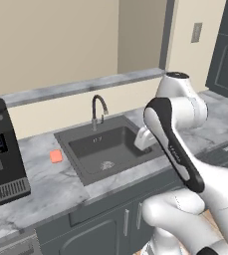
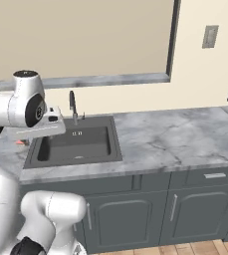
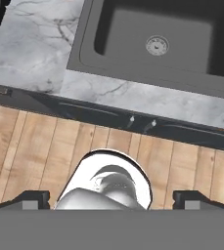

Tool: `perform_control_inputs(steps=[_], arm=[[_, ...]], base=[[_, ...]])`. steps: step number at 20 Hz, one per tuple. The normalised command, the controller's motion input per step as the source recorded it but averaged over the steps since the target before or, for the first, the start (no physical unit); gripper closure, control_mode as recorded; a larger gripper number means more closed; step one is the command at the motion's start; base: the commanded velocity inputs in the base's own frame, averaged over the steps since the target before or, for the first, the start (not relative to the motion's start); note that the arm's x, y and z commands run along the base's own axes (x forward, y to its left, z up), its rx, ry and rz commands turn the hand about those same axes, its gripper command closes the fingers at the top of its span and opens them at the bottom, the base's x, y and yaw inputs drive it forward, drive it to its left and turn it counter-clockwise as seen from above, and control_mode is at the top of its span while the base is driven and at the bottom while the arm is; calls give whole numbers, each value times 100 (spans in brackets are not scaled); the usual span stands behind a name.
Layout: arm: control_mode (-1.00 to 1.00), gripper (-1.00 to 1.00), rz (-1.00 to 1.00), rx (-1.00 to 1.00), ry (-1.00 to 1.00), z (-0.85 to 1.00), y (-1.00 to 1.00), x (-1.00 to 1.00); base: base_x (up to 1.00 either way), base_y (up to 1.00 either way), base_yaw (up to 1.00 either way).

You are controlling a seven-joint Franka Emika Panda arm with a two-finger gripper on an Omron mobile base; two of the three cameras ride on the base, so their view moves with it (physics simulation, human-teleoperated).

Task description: Locate and retrieve the bar soap and bar soap from the cabinet. Place them next to the sink.

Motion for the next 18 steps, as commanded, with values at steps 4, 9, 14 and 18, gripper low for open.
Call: perform_control_inputs(steps=[4, 9, 14, 18], arm=[[-100, -100, 0, 4, -7, 0, -35, -86], [-100, -100, -3, 3, -5, 10, -26, -55], [-100, -100, 0, 0, 0, 0, 0, -1], [-100, -100, 0, 0, 0, 0, 0, 0]], base=[[0, 0, 0], [0, 0, 0], [0, 0, 0], [0, 0, 0]])
